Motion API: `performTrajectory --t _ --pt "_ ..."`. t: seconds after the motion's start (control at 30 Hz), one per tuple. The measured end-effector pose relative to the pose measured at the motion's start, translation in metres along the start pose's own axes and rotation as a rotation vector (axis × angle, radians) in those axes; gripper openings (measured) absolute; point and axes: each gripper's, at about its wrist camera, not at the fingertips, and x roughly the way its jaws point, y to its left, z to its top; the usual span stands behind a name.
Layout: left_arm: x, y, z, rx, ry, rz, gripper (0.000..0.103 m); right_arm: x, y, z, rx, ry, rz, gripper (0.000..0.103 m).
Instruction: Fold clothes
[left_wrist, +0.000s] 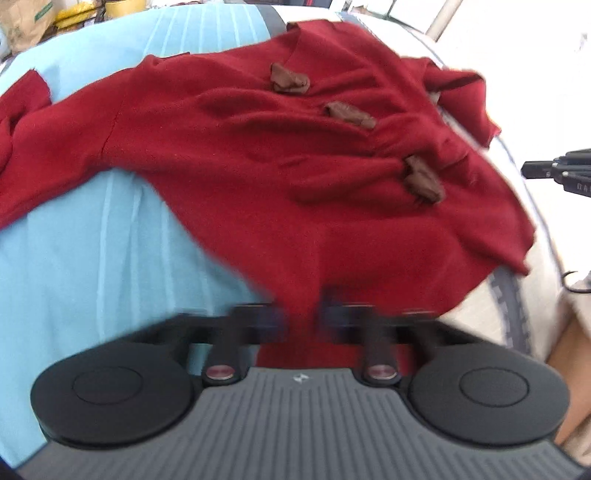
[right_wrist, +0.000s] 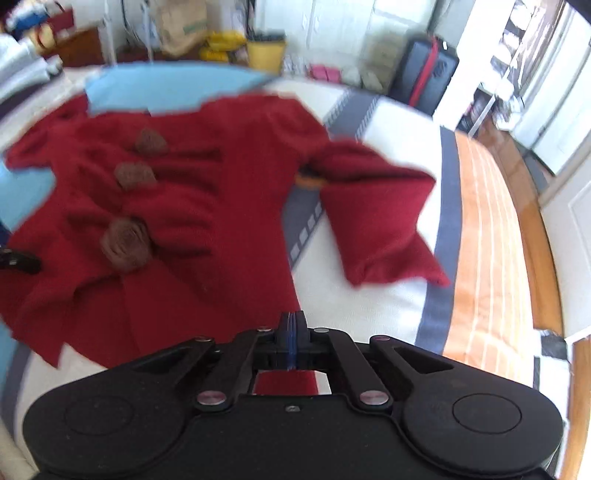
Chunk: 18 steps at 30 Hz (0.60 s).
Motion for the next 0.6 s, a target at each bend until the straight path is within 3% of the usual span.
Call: performTrajectory --t 0.13,0.23,0.27,0.33,0.4,0.53,0.6 --pt "-0.020 0.000 -0.008 -0.027 -0.071 0.097 0.006 -0.015 -0.008 0.002 0.036 -0.077 -0.047 0.000" --pt "-0.036 0.006 -0.014 -0.075 -0.087 -0.084 0.005 -0.018 -0.018 0.002 0.088 -0.101 -0.048 0.000" --pt "-0.039 0.003 -0.016 -0.062 -0.091 -0.107 0.005 -0.017 -0.020 0.002 0.100 -0.092 -0.053 0.000" --pt "-0.039 -0.010 -0.023 0.036 -0.087 -0.039 0.007 -0.012 -0.019 0.005 0.111 -0.075 -0.049 0.006" --pt "-0.025 -0.024 -0.032 0.154 -0.041 0.096 0.016 -0.009 -0.013 0.008 0.116 -0.072 -0.037 0.008" --pt "-0.012 -0.027 -0.032 0.173 0.012 0.145 0.024 -0.007 0.005 0.012 0.083 -0.080 -0.034 0.017" --pt "-0.023 -0.022 -0.029 0.133 -0.036 0.099 0.040 -0.005 0.012 0.016 0.045 -0.085 -0.038 0.022"
